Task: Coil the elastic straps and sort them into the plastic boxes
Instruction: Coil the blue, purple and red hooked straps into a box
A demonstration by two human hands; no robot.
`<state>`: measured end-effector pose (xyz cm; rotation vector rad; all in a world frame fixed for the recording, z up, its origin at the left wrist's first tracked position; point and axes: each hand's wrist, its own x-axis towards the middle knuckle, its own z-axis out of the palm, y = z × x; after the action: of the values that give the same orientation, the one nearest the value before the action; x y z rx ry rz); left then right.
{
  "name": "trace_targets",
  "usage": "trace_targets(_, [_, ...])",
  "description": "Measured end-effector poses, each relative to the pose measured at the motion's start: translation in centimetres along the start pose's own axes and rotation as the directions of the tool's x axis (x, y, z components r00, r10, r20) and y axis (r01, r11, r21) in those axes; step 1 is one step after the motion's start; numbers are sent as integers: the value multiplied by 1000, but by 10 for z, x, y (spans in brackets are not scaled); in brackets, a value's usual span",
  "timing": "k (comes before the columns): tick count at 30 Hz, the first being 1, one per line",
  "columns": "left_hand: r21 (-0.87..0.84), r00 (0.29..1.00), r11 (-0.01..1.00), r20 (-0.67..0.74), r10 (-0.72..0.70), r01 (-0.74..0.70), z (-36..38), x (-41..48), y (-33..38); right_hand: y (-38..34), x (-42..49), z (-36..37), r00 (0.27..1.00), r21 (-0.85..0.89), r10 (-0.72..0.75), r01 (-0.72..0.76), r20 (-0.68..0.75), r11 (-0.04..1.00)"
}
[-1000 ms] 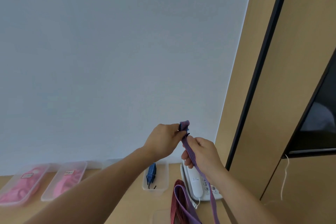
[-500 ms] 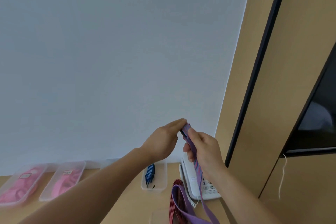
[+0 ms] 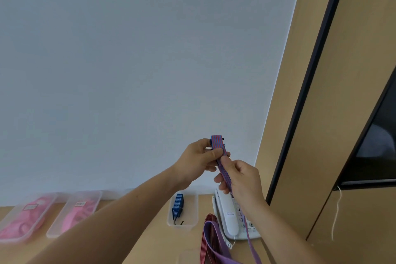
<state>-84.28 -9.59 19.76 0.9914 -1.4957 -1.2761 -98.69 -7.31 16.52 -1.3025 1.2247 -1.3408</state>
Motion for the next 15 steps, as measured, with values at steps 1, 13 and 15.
trace_targets(1, [31,1000,999,-7,12,-12,-1,0,0,1,0,1,1000,-19,15,-15,-6,1000])
trace_targets(13, [613,915,724,-1,402,-318,-15,4,-22,-10,-3,-2,989,88,109,-118,99,989])
trace_targets(15, [676,860,601,98,501,-426,-14,1,-22,-14,-3,-2,991,123,104,-115,90,986])
